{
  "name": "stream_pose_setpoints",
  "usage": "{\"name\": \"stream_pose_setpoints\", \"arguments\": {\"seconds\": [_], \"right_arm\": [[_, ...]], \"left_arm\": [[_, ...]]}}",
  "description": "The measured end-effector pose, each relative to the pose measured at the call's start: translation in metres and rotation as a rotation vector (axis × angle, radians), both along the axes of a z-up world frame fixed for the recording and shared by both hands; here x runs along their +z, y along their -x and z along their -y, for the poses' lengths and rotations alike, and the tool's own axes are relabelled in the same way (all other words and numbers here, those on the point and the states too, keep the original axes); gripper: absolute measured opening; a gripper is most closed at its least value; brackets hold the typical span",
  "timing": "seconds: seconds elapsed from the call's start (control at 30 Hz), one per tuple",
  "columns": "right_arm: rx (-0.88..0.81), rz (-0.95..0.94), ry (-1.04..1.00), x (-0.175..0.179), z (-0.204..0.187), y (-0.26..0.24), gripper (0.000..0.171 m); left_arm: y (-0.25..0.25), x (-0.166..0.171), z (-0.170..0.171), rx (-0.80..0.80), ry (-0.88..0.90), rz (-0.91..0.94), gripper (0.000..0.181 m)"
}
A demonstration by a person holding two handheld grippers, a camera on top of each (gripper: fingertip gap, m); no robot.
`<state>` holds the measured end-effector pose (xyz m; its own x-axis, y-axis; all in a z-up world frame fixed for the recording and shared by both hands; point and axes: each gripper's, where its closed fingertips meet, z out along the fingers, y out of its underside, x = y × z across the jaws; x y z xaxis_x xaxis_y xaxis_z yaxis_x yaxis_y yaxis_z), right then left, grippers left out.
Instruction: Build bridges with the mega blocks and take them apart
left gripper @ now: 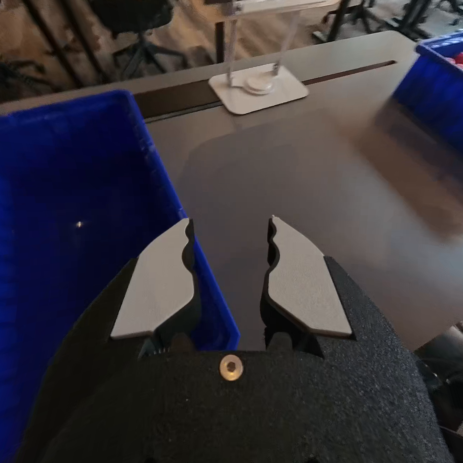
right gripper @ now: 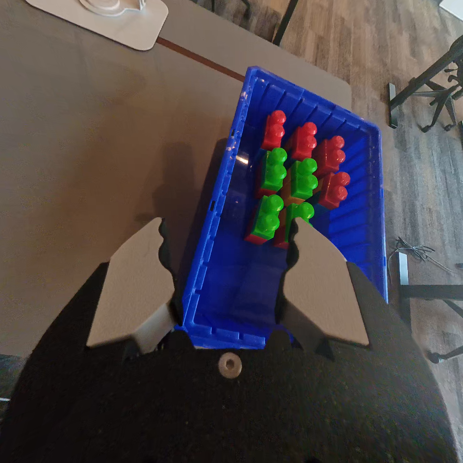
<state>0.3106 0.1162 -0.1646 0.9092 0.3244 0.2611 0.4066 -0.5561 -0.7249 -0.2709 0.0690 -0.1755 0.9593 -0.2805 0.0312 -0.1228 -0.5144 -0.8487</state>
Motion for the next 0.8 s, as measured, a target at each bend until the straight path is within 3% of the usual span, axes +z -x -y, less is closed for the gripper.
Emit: {"name": "stream_pose_setpoints", "arguments": {"seconds": [0.17, 0.4, 0.47, 0.6, 0.8], "right_arm": [[-0.047, 0.032, 0.054, -0.008, 0.008, -0.001, 0.092], [-0.073, 0.041, 0.078, -0.009, 0.016, 0.011, 0.085], [-0.029, 0.014, 0.092, -0.012, 0.014, 0.025, 0.075], [0.016, 0.01, 0.178, -0.033, 0.002, 0.04, 0.075], [-0.046, 0.042, 0.322, -0.078, -0.017, 0.03, 0.064]], "left_arm": [[0.028, 0.001, 0.015, 0.143, 0.108, -0.027, 0.056], [0.043, 0.028, 0.033, 0.289, 0.108, -0.131, 0.056], [0.042, 0.03, 0.036, 0.294, 0.106, -0.143, 0.055], [0.035, 0.026, 0.039, 0.255, 0.114, -0.15, 0.055], [0.04, 0.015, 0.042, 0.23, 0.129, -0.144, 0.054]]}}
